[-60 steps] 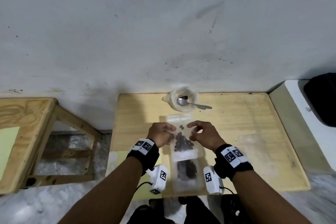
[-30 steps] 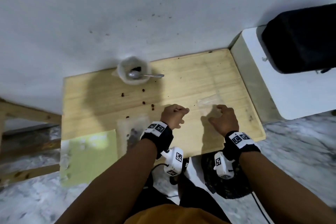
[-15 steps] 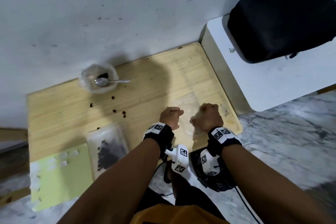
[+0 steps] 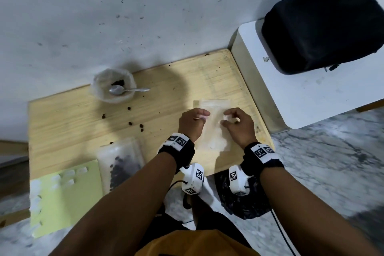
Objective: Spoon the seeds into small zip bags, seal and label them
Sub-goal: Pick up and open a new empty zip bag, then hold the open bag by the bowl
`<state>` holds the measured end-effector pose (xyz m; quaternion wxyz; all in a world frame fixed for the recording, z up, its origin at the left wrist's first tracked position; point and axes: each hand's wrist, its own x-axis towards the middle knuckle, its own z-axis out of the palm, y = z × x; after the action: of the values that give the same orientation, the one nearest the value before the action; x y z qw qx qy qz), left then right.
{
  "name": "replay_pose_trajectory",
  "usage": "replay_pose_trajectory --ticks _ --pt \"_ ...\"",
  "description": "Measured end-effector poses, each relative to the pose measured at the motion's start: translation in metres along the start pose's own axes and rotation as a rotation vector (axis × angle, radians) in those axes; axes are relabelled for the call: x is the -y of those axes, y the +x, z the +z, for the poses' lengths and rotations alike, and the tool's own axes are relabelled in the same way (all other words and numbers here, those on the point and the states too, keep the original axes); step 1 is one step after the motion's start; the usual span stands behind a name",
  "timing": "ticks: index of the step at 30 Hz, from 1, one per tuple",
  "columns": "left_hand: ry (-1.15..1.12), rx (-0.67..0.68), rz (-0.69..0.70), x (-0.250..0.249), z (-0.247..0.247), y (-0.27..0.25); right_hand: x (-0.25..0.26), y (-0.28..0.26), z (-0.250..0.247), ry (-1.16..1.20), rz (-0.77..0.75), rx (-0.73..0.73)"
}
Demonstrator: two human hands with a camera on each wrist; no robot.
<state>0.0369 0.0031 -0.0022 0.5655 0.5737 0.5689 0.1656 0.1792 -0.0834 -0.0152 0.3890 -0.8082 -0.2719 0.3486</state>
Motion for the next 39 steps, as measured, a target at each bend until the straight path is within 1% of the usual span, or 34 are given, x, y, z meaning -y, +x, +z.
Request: replay_pose_trajectory --ticks 2,6,7,10,11,12,15,16,18,20,21,22,23,26,29,31,32,35,37,39 --pt "-0.036 -0.042 0.041 -0.006 -0.02 0.002 0.017 0.001 0.004 0.076 -0.04 0.037" --pt "-0.118 -0.138 0.093 -0.012 -0.072 -0.002 0.06 -0.006 0.026 0.132 -0.09 0.194" --pt "-0.124 -0.139 0.104 -0.014 -0.084 -0.004 0.071 -0.009 0.031 0.154 -0.111 0.198" --pt "-0.088 -0.11 0.141 -0.015 -0.128 -0.015 0.11 -0.019 0.048 0.211 -0.176 0.142" --pt "-0.06 -0.102 0.153 -0.014 -0.145 -0.021 0.126 -0.023 0.055 0.198 -0.177 0.165" --pt "-0.024 -0.089 0.165 -0.014 -0.158 -0.026 0.14 -0.027 0.059 0.149 -0.161 0.22" --pt "0.079 -0.108 0.184 -0.009 -0.2 -0.04 0.177 -0.04 0.079 -0.065 -0.087 0.502" --pt "0.129 -0.154 0.208 -0.005 -0.214 -0.044 0.187 -0.045 0.089 -0.098 -0.054 0.574" --pt "0.254 -0.289 0.287 0.005 -0.232 -0.048 0.197 -0.052 0.106 -0.081 0.009 0.646" --pt "0.345 -0.456 0.332 0.013 -0.249 -0.055 0.206 -0.062 0.127 -0.042 0.044 0.663" --pt "0.353 -0.517 0.347 0.014 -0.257 -0.058 0.212 -0.068 0.138 -0.026 0.038 0.67" --pt "0.33 -0.536 0.36 0.013 -0.262 -0.061 0.216 -0.075 0.146 -0.009 0.026 0.676" --pt "0.278 -0.521 0.347 0.011 -0.267 -0.063 0.22 -0.081 0.155 0.007 0.002 0.688" --pt "0.133 -0.413 0.218 0.007 -0.283 -0.067 0.234 -0.097 0.178 0.053 -0.039 0.743" --pt "-0.169 -0.302 0.132 0.013 -0.299 -0.064 0.242 -0.103 0.193 0.03 -0.053 0.759" --pt "-0.362 -0.222 0.106 0.016 -0.308 -0.063 0.245 -0.105 0.202 0.044 -0.045 0.758" --pt "-0.408 -0.189 0.11 0.015 -0.313 -0.063 0.247 -0.106 0.205 0.057 -0.027 0.761" --pt "-0.441 -0.115 0.152 0.019 -0.327 -0.063 0.251 -0.108 0.216 0.11 0.045 0.792" --pt "-0.43 -0.091 0.175 0.024 -0.334 -0.061 0.254 -0.109 0.221 0.165 0.091 0.791" --pt "-0.415 -0.091 0.161 0.029 -0.34 -0.057 0.255 -0.113 0.226 0.154 0.066 0.739"
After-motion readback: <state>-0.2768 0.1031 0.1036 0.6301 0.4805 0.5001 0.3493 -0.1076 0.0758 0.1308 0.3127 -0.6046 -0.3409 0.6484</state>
